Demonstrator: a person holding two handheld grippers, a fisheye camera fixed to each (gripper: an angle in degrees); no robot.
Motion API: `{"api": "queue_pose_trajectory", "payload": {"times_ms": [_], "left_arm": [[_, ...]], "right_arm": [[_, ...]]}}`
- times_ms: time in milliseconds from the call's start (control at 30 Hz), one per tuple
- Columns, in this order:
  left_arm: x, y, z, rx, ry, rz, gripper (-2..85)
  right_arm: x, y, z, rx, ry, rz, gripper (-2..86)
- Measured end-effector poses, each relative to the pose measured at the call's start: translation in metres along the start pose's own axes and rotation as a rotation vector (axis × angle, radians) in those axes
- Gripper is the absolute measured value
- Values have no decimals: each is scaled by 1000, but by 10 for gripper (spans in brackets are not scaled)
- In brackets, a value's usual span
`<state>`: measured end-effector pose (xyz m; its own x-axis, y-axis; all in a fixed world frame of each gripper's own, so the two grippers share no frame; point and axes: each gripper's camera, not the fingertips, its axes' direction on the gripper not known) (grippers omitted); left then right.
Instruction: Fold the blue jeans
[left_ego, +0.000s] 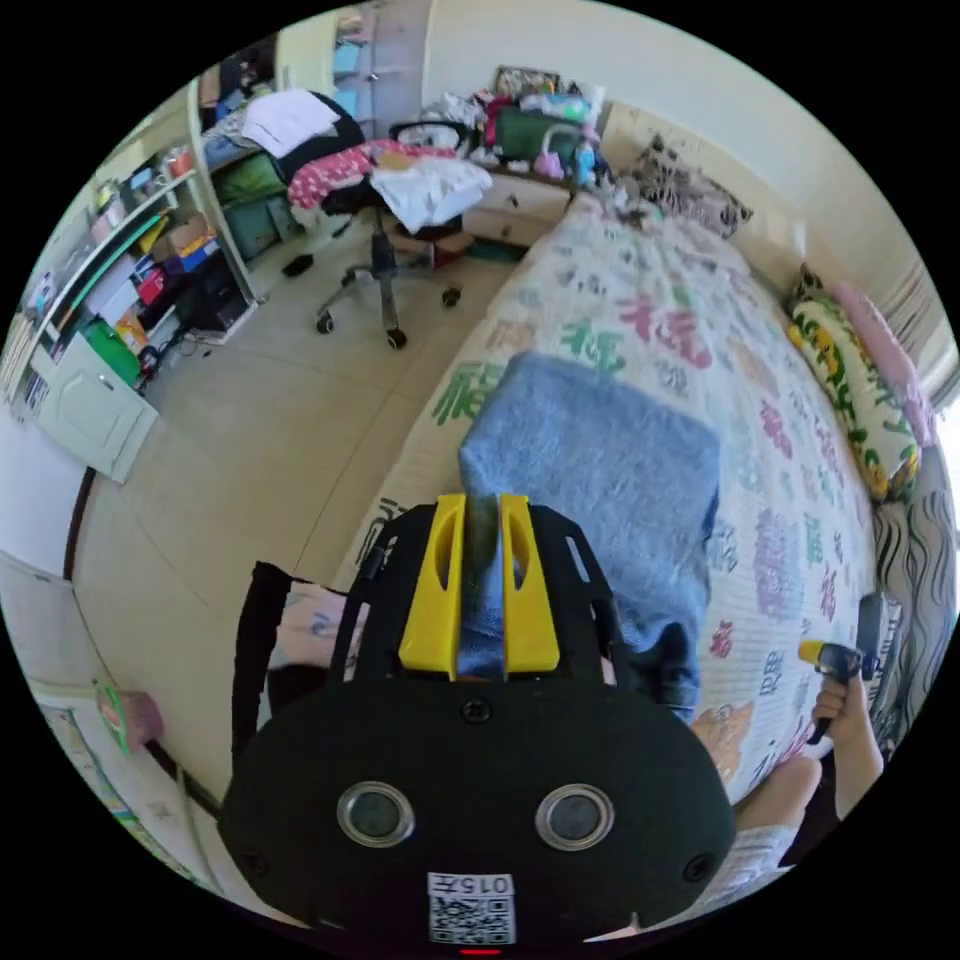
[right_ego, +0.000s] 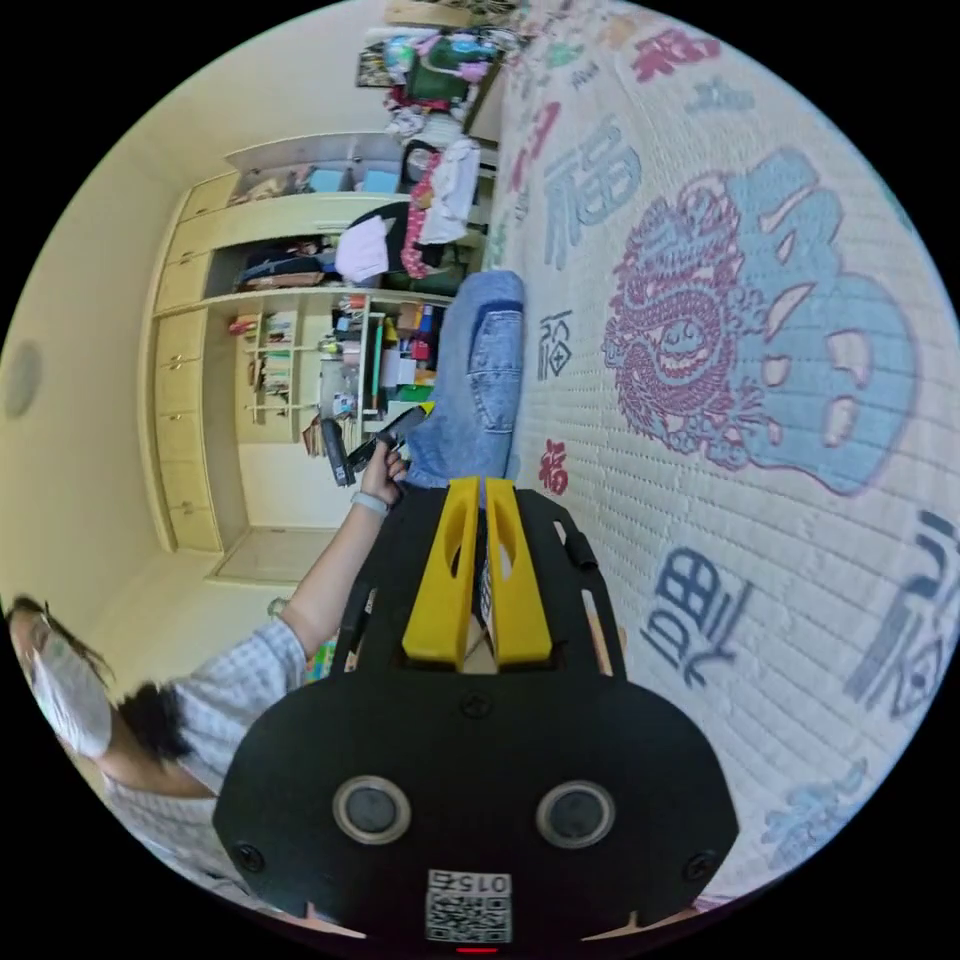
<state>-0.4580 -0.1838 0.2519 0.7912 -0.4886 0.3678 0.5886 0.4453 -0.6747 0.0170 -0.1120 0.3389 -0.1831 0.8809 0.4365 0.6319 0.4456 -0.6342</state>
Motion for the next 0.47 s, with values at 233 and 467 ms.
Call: {"api": "queue_pose_trajectory", "payload": {"times_ms": [233,467], "left_arm": [[131,19,-24,290,591,235,57],[395,83,61,-135,1084,618,77]], "right_arm": [[-34,132,-158,382,415,-3,15],[-79,295,-288,644,1090,255,74]]}}
